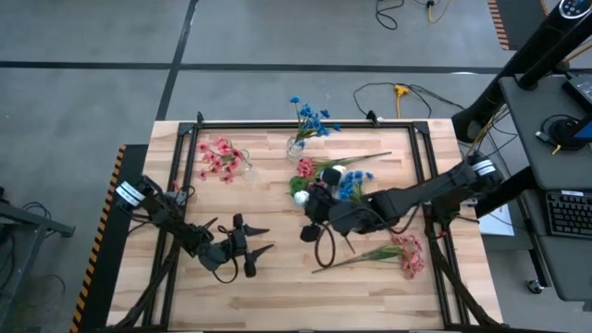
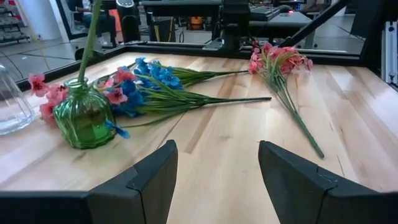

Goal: Sort flowers into vase by color
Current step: Put the white tulip flower into the green vase

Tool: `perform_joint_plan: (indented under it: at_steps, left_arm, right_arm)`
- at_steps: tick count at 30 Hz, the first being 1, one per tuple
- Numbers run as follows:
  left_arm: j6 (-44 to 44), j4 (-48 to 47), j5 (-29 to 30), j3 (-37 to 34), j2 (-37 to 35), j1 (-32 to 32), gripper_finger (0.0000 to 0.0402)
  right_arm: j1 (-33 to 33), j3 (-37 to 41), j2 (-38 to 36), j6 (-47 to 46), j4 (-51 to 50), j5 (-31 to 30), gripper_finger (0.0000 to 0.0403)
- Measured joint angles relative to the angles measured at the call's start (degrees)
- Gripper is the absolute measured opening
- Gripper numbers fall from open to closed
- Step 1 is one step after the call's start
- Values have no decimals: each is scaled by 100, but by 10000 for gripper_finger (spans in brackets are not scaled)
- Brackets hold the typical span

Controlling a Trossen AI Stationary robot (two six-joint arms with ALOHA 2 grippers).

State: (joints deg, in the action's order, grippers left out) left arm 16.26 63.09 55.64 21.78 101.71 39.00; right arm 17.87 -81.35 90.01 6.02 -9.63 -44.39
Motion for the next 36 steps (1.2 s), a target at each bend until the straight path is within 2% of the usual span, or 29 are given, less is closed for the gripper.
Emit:
perform_joint_plan:
  at_steps: [9,15,20,25,29,36]
  left_arm:
    - [-58,-113,98,-28,0,-7,207]
    - [-140,-120,219,-28,0,-11,207]
    - [-221,-118,401,-13,0,-11,207]
    - [-223,-122,409,-13,0,-12,207]
    - [-223,-122,580,-13,0,-17,207]
    - [-223,-153,596,-13,0,-17,207]
  right_arm:
    - [-454,-481,435,50,-410,13,13]
    - [-885,-473,478,-61,-399,526,13]
    - [-1135,-473,480,-96,-506,584,13]
    - [-1248,-467,480,-202,-684,600,13]
    - [-1272,-451,480,-304,-712,887,13]
    - [-1296,-451,480,-300,-711,885,13]
